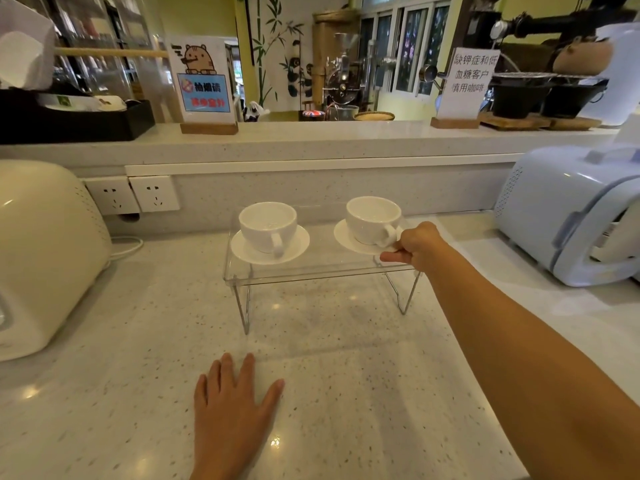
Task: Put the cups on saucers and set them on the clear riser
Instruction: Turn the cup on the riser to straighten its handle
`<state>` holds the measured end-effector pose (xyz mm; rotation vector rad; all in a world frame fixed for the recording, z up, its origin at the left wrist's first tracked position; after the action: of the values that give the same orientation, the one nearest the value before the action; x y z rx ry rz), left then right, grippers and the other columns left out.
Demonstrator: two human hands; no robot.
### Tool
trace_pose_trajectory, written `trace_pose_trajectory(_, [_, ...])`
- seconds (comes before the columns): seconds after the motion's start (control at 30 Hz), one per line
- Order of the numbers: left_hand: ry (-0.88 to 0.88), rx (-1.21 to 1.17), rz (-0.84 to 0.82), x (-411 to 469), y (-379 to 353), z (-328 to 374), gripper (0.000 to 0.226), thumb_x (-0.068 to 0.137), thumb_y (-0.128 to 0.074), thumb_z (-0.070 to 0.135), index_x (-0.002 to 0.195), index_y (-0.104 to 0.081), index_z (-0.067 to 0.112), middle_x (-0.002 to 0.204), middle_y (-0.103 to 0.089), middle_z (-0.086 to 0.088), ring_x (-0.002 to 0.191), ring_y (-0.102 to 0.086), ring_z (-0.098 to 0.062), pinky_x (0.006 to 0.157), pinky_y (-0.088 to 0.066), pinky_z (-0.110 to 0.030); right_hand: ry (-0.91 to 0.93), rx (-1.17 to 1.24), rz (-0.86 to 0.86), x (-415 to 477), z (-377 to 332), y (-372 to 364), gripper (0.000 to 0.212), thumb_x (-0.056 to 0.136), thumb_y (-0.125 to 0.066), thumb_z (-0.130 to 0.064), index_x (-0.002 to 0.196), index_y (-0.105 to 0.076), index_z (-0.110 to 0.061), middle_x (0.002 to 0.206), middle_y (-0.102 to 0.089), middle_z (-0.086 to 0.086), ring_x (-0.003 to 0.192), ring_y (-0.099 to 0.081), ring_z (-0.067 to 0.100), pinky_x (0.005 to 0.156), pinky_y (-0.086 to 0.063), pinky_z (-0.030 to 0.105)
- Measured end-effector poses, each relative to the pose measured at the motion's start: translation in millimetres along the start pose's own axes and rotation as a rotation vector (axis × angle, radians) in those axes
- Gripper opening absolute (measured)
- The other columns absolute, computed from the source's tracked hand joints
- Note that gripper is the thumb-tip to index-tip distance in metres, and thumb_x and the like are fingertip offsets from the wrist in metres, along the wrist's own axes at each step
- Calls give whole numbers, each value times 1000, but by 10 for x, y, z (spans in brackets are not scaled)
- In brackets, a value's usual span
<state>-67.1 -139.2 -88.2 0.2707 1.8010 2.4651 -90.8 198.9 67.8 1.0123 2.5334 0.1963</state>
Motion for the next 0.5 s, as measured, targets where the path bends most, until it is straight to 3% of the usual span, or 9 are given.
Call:
trace_pose_trajectory(0.23, [-3, 4, 0, -3, 1, 1, 80, 77, -12, 75, 144, -16, 32, 157, -15, -6, 144, -8, -23, 118, -5, -42, -3, 38, 45, 29, 36, 48, 31, 89, -52, 2, 119, -49, 2, 126, -52, 24, 83, -67, 42, 35, -54, 31])
trace_pose_trajectory(0.5, [-8, -6, -12, -5, 3, 9, 78, 78, -14, 74, 144, -16, 32, 157, -14, -7, 144, -7, -23, 118, -5, -42, 0, 29, 21, 28, 20, 58, 37, 87, -52, 8, 122, -45, 3, 126, -51, 25, 89, -66, 43, 35, -54, 32])
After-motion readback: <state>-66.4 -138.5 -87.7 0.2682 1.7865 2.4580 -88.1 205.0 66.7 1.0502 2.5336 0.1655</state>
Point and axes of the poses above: each hand's wrist, its own x-axis towards the middle knuckle, its own y-axis out of the back of the hand, z = x × y, the point moved 6 cm from there along x, towards the middle knuckle
